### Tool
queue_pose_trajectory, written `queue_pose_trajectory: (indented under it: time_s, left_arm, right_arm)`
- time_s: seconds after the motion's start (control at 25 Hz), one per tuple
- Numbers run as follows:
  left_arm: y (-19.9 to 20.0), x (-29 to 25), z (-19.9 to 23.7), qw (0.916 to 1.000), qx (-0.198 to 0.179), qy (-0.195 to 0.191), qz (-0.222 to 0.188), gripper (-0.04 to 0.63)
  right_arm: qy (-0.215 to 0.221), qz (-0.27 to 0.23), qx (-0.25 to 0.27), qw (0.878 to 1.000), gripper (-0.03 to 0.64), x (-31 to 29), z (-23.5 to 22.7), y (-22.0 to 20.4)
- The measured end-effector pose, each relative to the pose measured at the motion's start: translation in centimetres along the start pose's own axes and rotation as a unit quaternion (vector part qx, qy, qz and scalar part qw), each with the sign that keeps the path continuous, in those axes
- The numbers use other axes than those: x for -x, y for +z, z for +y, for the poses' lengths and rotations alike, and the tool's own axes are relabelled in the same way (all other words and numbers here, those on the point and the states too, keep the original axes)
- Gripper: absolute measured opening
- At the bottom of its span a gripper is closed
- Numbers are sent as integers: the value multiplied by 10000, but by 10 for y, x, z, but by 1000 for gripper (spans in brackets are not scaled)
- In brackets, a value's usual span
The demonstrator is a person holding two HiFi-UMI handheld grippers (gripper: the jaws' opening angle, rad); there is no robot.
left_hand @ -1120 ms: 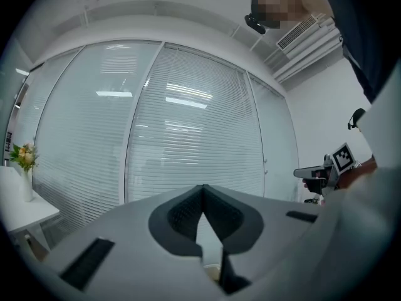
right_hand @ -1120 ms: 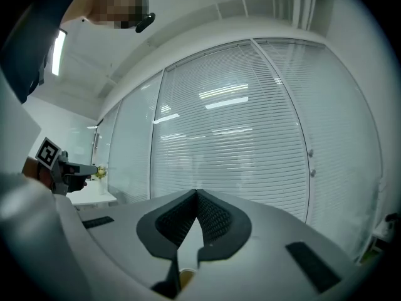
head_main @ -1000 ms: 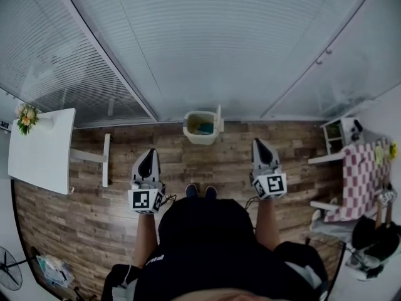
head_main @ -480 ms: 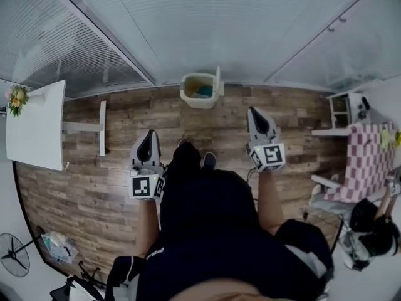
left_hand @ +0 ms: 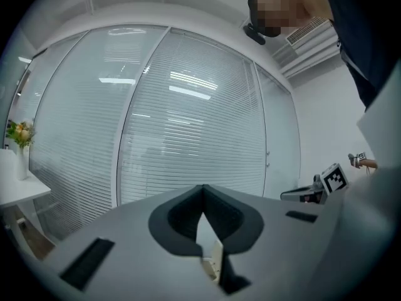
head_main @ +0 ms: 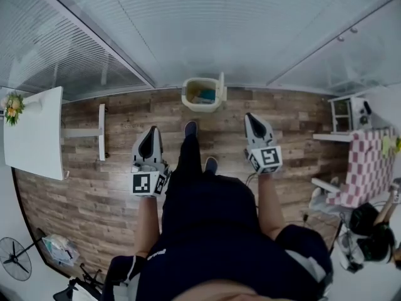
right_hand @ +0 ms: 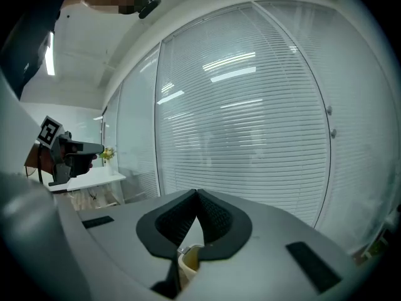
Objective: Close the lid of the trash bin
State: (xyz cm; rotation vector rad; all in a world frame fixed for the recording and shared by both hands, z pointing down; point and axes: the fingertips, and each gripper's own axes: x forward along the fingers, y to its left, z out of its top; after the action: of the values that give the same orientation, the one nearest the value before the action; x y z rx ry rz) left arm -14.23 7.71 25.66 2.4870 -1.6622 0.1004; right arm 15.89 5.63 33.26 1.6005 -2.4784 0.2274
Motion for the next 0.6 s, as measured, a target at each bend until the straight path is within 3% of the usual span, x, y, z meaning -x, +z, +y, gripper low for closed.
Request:
queue_pose_trajectory:
  time_s: [0.16,0.36,0.6]
  left_arm:
    - [-5,-33,22,9999,84,-126,76,6]
    - [-21,-64,43,9995,45,-210,217,6]
    - [-42,-100,61,9990,-5,-307,330,6]
  right_arm:
    - [-117,321,-268,9991,3,-37,-9,-27]
    - [-155,714,-221,9971,3,-81,-21,-65]
    - [-308,936,-455,9941,4,-146,-41,-114]
